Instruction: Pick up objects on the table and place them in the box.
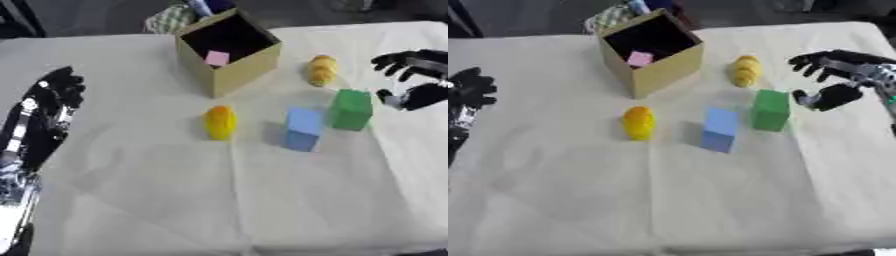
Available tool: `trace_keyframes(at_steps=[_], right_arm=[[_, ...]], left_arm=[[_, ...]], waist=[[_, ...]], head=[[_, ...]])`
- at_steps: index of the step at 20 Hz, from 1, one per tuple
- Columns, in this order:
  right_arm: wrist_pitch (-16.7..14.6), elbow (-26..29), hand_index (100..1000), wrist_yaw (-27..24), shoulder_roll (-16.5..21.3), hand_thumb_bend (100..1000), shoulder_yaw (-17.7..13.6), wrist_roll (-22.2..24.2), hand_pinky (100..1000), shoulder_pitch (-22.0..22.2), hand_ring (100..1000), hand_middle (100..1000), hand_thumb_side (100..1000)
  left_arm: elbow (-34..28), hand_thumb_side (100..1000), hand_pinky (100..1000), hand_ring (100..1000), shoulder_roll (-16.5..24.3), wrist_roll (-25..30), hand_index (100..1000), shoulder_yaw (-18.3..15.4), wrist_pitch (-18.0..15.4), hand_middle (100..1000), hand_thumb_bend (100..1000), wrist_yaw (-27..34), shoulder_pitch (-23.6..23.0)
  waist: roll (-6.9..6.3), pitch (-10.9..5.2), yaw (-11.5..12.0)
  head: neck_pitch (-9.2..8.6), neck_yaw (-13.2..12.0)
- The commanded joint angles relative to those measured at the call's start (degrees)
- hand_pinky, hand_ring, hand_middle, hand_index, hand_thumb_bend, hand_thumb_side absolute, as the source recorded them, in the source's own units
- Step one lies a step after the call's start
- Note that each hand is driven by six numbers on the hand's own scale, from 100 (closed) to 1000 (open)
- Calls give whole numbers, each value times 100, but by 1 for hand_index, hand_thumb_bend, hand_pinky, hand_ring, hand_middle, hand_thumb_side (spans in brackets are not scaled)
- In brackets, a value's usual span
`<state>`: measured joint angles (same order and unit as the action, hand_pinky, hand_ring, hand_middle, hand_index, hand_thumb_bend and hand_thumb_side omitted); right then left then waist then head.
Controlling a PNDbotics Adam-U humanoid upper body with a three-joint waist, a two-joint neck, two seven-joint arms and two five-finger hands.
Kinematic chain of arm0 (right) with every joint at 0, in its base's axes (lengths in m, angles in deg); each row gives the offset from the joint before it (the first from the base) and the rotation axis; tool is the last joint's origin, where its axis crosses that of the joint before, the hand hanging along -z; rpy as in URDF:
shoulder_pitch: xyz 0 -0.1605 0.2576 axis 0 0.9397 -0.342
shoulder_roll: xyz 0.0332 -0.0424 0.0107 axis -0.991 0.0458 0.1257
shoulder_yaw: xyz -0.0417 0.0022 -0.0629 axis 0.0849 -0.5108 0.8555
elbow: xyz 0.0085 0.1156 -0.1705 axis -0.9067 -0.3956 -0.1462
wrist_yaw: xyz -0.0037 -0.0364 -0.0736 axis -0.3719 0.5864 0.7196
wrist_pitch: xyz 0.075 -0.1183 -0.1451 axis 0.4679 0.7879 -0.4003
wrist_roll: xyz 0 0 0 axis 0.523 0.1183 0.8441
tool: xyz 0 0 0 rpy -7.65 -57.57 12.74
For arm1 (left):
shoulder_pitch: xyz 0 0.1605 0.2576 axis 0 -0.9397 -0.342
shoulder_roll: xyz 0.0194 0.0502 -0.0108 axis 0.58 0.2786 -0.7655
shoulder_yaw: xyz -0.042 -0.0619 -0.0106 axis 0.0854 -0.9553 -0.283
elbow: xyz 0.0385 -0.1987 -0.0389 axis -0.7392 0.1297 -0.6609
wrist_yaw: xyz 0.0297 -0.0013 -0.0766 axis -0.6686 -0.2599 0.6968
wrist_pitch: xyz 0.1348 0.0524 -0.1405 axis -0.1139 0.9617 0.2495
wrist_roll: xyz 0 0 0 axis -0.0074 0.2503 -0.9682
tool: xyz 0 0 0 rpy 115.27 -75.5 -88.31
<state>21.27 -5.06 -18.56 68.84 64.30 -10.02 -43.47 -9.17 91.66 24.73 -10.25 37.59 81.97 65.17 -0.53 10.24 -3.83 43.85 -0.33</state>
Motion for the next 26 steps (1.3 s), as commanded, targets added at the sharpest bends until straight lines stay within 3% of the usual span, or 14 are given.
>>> trace_keyframes(at_steps=[1,7,14,18,24,25,26], right_arm=[[110,91,988,-446,259,100,-247,-510,734,78,835,862,275],[74,-9,1000,-362,316,104,77,-287,764,37,858,887,345],[-105,-251,1000,123,151,195,443,239,789,-288,877,907,392],[-281,-413,1000,466,52,289,629,455,808,-493,891,921,355],[-491,-630,1000,943,-120,325,761,640,821,-739,901,929,361],[-511,-673,1000,1011,-153,321,770,653,824,-779,904,931,396],[-535,-713,1000,1080,-185,336,778,663,831,-820,908,935,364]], left_arm=[[-59,662,770,783,131,-12,894,-38,-5,738,248,36,34],[-55,664,770,783,124,8,894,-21,-7,738,246,39,41],[-54,664,771,783,126,21,894,-13,-11,737,243,46,44],[-54,665,771,783,128,27,894,-9,-12,737,243,50,46],[-52,664,771,783,124,42,895,-3,-17,737,242,54,49],[-53,664,771,783,123,43,895,-3,-18,737,242,55,50],[-53,663,771,784,122,44,895,-2,-18,737,242,56,51]], waist=[[102,-152,-7],[106,-155,-4],[84,-154,25],[81,-154,33],[71,-155,34],[68,-157,35],[65,-159,37]], head=[[26,7],[26,60],[26,98],[26,120],[26,131],[26,132],[26,133]])
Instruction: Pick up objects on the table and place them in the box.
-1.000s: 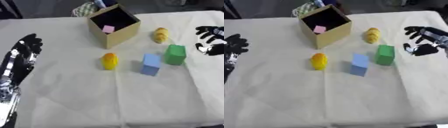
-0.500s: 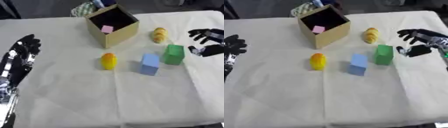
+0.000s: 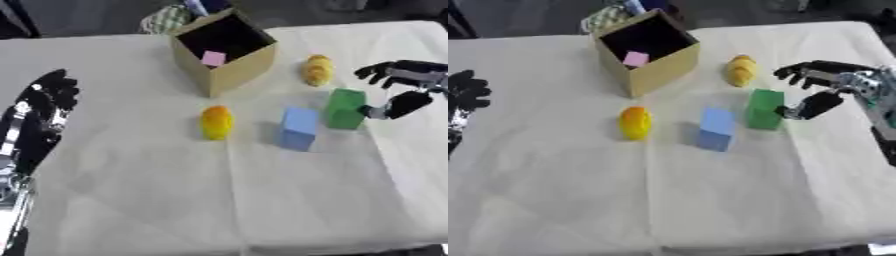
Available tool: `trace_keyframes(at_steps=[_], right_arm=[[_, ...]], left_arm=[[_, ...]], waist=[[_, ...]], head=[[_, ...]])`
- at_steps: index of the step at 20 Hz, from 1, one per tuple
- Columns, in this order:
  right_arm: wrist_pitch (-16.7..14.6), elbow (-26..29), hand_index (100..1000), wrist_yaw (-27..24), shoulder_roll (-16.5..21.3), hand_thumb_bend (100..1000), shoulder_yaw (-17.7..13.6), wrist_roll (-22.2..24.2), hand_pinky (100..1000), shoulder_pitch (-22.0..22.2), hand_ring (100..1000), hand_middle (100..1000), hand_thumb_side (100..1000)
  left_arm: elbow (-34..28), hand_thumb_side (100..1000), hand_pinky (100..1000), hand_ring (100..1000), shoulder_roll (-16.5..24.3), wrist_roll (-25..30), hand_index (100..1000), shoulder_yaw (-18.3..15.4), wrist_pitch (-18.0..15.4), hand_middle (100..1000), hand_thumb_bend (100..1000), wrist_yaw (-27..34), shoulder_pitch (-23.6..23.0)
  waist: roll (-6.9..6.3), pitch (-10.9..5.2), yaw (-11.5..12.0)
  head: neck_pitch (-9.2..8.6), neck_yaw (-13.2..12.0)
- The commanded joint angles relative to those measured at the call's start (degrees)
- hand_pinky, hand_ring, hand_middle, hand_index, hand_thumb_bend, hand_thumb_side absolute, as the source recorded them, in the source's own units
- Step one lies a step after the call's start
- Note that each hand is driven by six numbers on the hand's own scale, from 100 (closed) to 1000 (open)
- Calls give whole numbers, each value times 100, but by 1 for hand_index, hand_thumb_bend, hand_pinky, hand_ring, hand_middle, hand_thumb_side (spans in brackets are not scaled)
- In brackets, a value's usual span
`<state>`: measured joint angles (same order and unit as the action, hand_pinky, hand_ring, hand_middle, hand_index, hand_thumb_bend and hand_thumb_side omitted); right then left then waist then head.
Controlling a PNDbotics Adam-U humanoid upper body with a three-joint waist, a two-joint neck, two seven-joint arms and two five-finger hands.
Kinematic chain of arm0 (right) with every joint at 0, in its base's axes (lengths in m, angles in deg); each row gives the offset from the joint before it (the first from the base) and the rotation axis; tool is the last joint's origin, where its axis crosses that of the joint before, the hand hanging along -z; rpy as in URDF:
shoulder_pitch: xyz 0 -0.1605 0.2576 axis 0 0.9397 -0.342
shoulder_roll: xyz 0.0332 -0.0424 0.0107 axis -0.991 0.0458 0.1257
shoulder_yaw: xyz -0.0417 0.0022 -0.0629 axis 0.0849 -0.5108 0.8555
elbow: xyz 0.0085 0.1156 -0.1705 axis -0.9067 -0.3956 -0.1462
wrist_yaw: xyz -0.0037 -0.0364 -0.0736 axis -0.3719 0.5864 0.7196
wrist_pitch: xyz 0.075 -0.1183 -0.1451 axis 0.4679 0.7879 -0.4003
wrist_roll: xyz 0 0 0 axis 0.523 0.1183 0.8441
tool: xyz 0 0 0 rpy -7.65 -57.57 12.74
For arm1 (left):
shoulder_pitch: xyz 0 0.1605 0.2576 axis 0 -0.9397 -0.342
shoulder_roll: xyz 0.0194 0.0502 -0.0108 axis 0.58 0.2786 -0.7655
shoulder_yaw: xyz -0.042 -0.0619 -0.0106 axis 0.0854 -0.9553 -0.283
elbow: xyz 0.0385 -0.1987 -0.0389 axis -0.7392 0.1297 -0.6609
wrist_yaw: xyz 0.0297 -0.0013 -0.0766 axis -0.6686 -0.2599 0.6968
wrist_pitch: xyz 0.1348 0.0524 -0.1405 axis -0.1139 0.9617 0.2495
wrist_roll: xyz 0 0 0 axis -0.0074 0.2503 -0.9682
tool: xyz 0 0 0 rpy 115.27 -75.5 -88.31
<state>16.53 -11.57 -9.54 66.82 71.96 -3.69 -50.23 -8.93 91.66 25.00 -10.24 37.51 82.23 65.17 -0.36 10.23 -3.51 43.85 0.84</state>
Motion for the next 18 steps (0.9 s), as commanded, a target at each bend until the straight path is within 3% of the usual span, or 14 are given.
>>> trace_keyframes(at_steps=[1,12,18], right_arm=[[-85,-104,1000,258,-17,342,18,37,832,-186,909,936,364],[-261,-558,1000,841,-351,354,17,170,849,-532,914,932,407],[-269,-652,1000,418,-367,234,-1,407,817,-527,887,893,495]], left_arm=[[-76,664,771,784,121,19,895,-3,-11,737,242,30,52],[-72,663,772,784,115,41,895,7,-18,737,240,41,54],[-72,663,772,785,113,44,895,4,-18,737,240,41,54]], waist=[[45,-160,7],[14,-190,34],[19,-189,30]], head=[[26,16],[26,39],[26,34]])
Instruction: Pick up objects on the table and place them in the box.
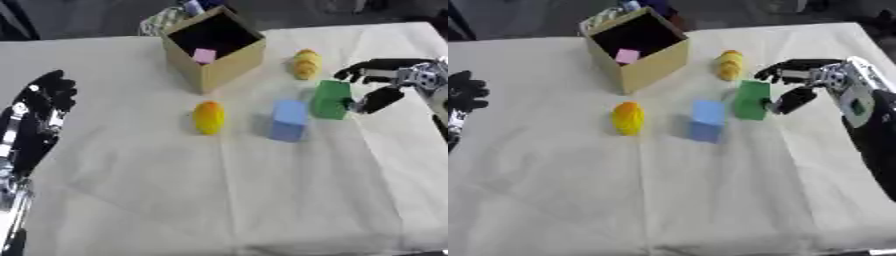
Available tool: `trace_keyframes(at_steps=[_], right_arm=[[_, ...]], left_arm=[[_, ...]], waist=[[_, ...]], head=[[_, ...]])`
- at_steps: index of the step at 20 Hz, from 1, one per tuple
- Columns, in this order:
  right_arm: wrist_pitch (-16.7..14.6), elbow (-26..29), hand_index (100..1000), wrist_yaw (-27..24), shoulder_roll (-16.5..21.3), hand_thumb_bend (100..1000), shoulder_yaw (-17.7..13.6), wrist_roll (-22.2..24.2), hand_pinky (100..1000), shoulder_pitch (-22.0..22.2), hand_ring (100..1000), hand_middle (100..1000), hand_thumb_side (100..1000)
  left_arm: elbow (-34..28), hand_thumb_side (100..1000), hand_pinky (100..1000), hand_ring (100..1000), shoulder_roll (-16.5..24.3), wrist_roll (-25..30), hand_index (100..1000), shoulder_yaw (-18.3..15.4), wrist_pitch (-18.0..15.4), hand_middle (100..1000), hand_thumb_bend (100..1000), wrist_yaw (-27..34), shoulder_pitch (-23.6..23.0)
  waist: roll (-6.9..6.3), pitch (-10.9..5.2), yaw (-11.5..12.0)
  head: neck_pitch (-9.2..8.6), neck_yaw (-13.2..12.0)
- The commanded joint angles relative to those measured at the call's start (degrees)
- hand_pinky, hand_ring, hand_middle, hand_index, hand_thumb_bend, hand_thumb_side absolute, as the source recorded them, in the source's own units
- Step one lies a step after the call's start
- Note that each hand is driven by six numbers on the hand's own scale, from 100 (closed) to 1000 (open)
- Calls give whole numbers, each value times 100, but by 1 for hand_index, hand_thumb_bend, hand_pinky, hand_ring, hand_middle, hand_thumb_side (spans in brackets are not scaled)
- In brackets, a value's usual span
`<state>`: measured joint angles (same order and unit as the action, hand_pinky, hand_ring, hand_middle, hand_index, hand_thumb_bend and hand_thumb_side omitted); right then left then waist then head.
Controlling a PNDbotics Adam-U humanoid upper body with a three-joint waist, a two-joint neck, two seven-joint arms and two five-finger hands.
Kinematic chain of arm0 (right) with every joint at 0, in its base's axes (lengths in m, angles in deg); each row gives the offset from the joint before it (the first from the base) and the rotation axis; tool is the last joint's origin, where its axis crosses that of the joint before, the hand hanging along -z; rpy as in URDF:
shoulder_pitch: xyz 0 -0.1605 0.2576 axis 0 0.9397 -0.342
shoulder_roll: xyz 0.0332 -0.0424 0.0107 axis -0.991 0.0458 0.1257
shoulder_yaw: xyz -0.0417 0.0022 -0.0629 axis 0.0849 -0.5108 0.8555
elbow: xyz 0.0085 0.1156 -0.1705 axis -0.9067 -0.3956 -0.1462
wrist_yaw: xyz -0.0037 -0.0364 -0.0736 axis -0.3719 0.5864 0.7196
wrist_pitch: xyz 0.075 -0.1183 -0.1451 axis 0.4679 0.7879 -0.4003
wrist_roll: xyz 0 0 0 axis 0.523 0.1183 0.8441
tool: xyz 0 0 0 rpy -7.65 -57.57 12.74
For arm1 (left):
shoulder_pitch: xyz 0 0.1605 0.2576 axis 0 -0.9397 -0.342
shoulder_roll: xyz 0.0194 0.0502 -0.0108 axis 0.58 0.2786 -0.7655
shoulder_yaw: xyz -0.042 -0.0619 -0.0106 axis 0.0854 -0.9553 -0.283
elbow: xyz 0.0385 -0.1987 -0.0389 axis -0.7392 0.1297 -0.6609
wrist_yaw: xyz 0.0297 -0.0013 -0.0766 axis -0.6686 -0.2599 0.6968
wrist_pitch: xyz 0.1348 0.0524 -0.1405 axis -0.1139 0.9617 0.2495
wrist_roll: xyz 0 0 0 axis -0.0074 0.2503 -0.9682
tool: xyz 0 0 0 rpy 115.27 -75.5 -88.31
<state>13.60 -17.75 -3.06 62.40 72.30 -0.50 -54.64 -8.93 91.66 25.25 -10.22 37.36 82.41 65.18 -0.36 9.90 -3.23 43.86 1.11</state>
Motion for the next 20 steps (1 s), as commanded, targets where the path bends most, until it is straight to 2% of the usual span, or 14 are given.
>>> trace_keyframes(at_steps=[1,2,4,5,6,7,9,14,20], right_arm=[[65,-29,1000,-400,97,178,-72,90,811,-70,883,892,518],[114,-5,1000,-553,126,206,-100,82,808,-53,880,890,502],[215,89,1000,-820,195,154,-159,54,798,-20,874,886,538],[259,157,1000,-959,236,161,-191,34,796,-9,872,883,508],[299,233,1000,-1085,278,133,-212,18,793,0,870,882,551],[338,313,1000,-1202,324,145,-225,8,792,6,869,881,509],[408,455,1000,-1384,411,137,-234,11,791,8,869,881,510],[559,678,1000,-1747,563,100,-302,-6,781,15,862,877,522],[630,736,1000,-1814,602,134,-277,13,791,-16,872,903,526]], left_arm=[[-73,663,772,785,113,18,895,0,-3,737,240,23,52],[-73,662,772,785,113,16,895,-1,-3,737,240,22,52],[-74,662,772,785,113,16,895,-2,-3,737,240,21,52],[-75,663,772,785,114,15,895,-4,-3,737,241,21,50],[-75,664,772,785,116,14,895,-5,-3,737,237,20,47],[-74,663,772,785,118,13,895,-7,-2,737,240,19,44],[-74,663,772,785,122,11,895,-8,-1,737,240,17,41],[-73,662,772,786,128,10,895,-12,-1,737,240,14,34],[-74,662,772,786,131,10,895,-10,1,737,240,13,31]], waist=[[21,-155,-1],[24,-154,-4],[30,-155,-7],[33,-155,-9],[38,-156,-10],[42,-157,-12],[52,-160,-15],[71,-172,-21],[89,-182,-22]], head=[[26,0],[26,-5],[26,-11],[26,-15],[26,-16],[26,-16],[26,-19],[26,-25],[26,-14]])
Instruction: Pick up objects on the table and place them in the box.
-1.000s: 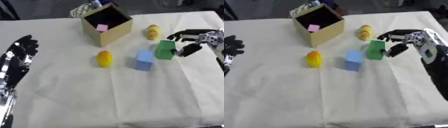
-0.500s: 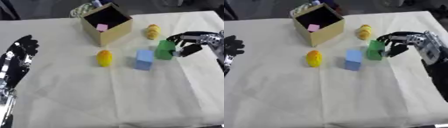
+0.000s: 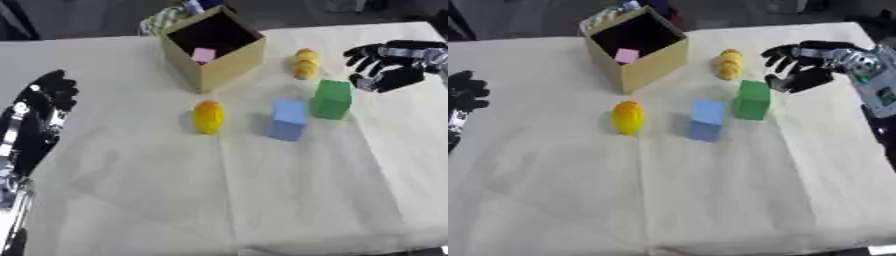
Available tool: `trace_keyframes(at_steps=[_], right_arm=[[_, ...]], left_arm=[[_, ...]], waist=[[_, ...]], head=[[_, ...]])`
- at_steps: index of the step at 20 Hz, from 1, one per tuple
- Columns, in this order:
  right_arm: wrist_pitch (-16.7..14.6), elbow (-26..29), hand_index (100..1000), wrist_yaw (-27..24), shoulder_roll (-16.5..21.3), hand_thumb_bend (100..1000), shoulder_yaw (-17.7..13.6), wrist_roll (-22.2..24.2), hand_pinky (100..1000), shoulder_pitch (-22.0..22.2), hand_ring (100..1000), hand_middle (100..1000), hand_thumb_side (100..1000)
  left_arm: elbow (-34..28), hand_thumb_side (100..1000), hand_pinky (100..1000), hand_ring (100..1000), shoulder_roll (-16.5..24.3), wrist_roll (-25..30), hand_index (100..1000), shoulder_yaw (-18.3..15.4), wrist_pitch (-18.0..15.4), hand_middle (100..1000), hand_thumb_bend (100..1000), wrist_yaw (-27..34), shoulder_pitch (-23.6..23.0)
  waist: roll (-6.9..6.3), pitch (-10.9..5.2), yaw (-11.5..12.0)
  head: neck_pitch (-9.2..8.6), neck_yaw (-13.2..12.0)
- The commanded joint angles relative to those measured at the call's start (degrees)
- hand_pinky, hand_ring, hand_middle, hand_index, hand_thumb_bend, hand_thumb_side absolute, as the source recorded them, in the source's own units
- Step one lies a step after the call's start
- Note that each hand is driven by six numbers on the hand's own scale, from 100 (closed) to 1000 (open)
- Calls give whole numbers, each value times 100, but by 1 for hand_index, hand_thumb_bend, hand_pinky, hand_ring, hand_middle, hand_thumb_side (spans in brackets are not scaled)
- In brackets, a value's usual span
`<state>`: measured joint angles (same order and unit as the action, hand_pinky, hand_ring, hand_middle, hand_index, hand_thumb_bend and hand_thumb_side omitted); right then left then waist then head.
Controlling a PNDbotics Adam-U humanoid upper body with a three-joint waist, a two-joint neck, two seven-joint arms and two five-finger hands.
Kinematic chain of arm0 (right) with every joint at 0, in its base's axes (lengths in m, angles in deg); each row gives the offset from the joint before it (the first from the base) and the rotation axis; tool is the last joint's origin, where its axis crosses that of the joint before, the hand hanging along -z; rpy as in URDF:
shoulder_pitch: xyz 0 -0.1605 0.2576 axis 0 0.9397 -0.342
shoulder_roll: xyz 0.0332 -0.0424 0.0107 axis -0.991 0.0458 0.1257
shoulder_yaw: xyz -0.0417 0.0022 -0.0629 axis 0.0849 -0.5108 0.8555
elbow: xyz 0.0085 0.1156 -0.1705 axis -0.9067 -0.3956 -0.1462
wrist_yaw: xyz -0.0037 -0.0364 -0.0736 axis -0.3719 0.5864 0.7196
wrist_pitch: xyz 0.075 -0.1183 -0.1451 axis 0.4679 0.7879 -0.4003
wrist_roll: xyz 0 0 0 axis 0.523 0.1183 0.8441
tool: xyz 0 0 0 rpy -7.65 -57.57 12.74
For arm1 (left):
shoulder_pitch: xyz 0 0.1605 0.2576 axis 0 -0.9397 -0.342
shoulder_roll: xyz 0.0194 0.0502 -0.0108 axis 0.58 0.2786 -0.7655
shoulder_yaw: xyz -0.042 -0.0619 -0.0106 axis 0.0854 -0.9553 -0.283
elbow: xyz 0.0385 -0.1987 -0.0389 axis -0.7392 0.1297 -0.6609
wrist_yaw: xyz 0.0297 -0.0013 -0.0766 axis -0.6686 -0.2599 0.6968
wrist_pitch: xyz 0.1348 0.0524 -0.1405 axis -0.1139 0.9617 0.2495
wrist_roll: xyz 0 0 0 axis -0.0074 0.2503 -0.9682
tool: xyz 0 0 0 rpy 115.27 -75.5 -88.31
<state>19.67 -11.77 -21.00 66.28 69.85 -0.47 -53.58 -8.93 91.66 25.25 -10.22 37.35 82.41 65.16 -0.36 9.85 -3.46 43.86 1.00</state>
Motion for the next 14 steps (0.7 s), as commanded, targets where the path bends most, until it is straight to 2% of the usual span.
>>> trace_keyframes(at_steps=[1,9,11,14], right_arm=[[18,141,1000,24,204,145,-7,28,795,-127,876,910,521],[-246,86,1000,838,25,312,264,252,843,-252,918,964,384],[-339,49,1000,1053,-44,324,308,286,848,-295,921,967,350],[-444,-41,1000,1285,-154,334,346,323,853,-363,924,968,345]], left_arm=[[-75,662,772,786,131,9,895,-10,2,737,240,13,35],[-78,661,772,786,127,11,896,-5,1,738,240,15,52],[-77,661,772,787,125,11,896,-4,1,738,240,16,54],[-75,661,772,787,122,11,896,-3,0,738,240,19,56]], waist=[[89,-178,4],[77,-178,31],[70,-178,40],[58,-177,53]], head=[[26,0],[26,13],[26,15],[26,20]])
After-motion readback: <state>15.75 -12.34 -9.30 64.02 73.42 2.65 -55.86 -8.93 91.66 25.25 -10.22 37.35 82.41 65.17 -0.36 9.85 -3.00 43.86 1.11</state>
